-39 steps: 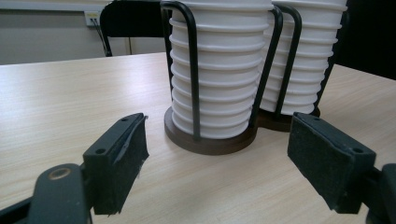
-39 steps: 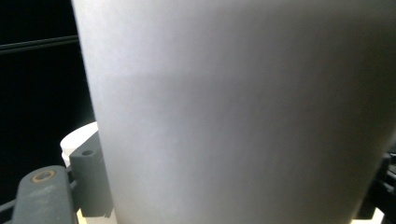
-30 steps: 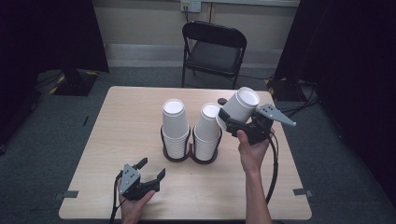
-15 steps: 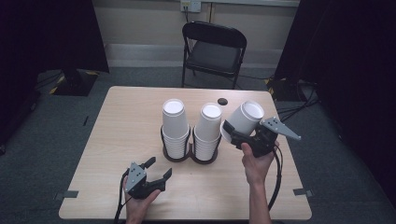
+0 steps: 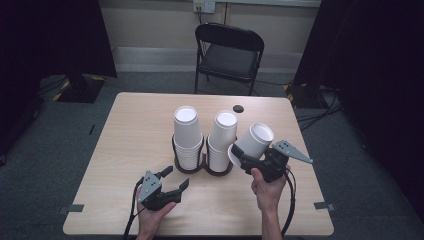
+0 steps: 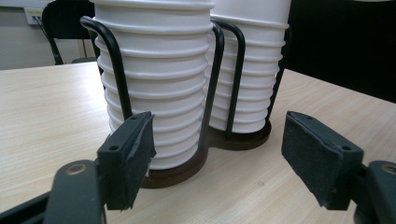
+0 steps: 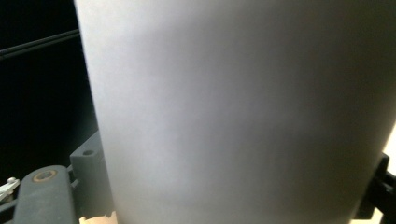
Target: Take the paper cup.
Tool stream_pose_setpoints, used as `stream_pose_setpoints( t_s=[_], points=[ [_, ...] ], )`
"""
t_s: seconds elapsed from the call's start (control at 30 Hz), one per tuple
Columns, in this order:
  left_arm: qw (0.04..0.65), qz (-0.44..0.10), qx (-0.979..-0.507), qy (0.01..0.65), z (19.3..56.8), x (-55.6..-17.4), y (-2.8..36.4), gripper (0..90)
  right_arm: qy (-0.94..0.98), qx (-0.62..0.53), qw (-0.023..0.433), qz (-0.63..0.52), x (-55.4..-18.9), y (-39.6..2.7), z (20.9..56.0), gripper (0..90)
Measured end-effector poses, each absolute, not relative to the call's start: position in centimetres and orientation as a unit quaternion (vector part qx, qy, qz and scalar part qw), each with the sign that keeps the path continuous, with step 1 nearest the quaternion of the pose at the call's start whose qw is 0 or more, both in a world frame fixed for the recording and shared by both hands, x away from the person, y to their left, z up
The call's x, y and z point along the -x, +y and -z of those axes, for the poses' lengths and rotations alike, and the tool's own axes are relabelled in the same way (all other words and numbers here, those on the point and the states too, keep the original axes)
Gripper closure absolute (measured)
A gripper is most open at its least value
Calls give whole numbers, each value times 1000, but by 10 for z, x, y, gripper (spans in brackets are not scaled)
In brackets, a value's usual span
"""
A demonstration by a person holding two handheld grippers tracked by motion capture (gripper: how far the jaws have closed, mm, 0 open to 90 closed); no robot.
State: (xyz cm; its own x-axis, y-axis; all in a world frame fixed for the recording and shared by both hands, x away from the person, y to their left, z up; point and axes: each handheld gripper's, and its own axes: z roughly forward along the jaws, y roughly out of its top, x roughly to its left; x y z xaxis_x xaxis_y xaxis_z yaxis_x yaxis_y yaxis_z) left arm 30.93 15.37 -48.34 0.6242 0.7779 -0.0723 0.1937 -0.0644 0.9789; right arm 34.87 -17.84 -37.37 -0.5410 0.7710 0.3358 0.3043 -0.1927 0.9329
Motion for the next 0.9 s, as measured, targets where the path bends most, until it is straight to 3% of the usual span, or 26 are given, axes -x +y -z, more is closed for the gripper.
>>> stream_pose_setpoints(
  t_s=[0.23,0.8,0.9],
  points=[
    [592,-239,-684,353,483,-309,151,307,610,-451,144,-635,-345,-172,393,141],
    [625,-222,-684,303,477,-310,140,286,590,-464,69,-657,-336,-157,423,142],
    [629,-222,-684,295,477,-310,138,331,588,-466,57,-658,-333,-153,429,142]
  ],
)
